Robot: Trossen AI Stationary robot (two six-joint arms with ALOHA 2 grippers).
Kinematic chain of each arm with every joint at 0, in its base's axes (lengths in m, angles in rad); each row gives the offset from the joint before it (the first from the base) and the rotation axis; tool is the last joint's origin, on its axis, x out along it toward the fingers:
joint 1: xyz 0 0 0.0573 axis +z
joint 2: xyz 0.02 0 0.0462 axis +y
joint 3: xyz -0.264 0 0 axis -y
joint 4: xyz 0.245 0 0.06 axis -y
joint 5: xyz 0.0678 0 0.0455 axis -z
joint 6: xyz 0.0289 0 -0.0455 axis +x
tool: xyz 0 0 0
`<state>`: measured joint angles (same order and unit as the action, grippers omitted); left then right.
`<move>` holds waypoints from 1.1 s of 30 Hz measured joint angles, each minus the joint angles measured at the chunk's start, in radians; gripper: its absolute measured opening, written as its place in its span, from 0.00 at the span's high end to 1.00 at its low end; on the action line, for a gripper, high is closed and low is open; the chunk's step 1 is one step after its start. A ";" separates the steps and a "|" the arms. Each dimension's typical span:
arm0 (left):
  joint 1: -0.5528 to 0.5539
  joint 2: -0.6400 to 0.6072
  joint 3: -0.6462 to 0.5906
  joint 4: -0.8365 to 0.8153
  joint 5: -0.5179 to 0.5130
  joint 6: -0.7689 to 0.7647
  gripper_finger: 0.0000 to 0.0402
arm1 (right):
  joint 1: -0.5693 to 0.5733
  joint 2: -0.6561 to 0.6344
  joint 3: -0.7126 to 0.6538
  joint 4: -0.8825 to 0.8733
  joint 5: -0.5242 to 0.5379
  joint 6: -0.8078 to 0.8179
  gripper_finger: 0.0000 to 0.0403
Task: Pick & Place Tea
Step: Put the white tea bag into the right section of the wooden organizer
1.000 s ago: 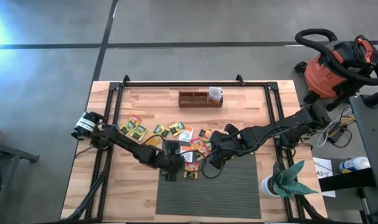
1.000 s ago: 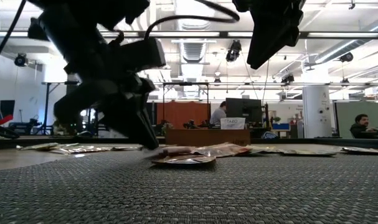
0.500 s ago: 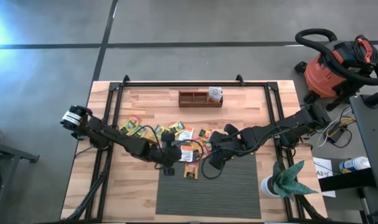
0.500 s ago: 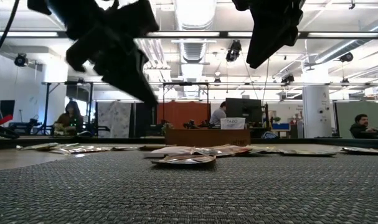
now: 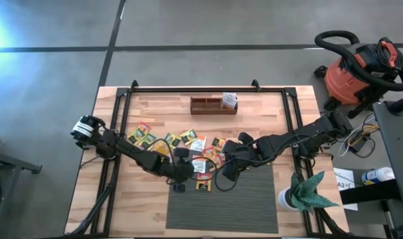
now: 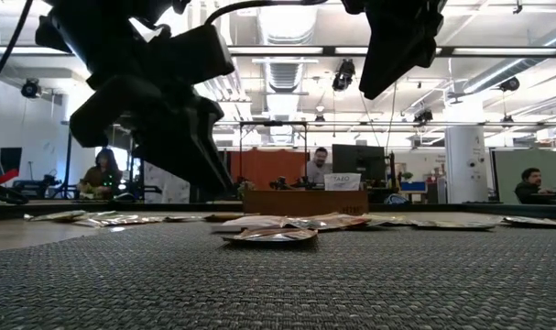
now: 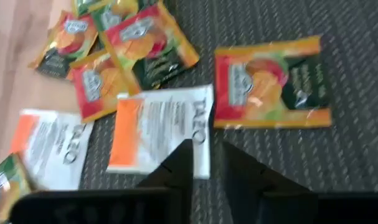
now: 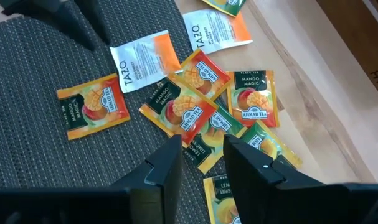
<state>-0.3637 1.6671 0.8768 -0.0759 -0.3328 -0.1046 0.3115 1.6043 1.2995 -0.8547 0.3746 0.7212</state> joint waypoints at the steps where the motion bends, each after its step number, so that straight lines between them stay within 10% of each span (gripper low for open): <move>1: 0.000 0.003 0.000 0.005 0.008 0.000 0.77 | 0.000 0.000 0.000 0.000 0.000 0.000 0.72; 33: 0.054 0.103 -0.001 0.067 0.014 0.102 0.87 | 0.000 0.000 0.000 0.007 0.009 0.031 0.72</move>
<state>-0.3094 1.7699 0.8761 -0.0094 -0.3187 -0.0029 0.3115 1.6043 1.2995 -0.8480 0.3834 0.7525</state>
